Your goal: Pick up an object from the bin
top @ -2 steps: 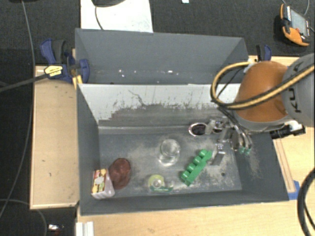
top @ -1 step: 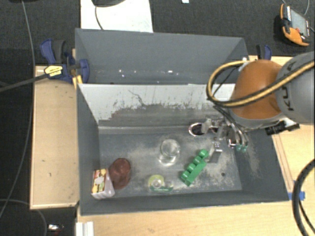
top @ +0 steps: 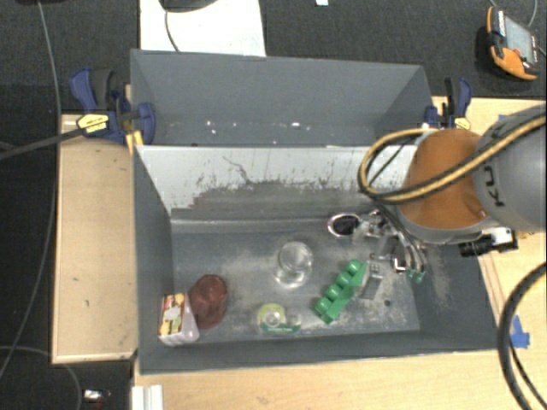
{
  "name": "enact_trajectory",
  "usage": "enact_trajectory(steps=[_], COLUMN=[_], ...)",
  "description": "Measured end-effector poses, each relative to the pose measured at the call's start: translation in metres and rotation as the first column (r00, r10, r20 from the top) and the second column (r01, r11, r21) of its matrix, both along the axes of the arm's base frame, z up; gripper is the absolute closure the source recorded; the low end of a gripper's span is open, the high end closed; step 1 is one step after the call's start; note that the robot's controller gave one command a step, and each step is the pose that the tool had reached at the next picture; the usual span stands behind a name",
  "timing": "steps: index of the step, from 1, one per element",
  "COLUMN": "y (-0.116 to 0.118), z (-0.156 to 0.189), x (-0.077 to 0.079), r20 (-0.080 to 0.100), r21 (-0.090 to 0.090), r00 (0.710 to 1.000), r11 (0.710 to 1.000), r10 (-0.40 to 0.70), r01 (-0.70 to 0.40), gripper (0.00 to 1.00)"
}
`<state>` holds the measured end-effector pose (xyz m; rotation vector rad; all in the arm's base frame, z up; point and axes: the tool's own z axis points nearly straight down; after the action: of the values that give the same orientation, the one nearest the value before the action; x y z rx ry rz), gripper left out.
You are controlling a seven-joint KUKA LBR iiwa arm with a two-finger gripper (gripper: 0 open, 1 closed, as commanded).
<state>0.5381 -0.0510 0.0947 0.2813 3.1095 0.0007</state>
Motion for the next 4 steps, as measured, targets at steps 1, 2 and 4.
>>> enact_trajectory(steps=[1,2,4], y=[0.0,0.01,-0.023], z=[-0.001,0.042,-0.022], x=[0.0,0.017,0.005], r20=[0.0,0.002,0.009], r21=[0.001,-0.002,-0.013], r00=[1.0,0.998,0.901], r11=[1.0,0.998,0.901], r10=[-0.024,0.07,0.435], r01=[0.024,-0.07,-0.434], gripper=[0.0,0.0,0.0])
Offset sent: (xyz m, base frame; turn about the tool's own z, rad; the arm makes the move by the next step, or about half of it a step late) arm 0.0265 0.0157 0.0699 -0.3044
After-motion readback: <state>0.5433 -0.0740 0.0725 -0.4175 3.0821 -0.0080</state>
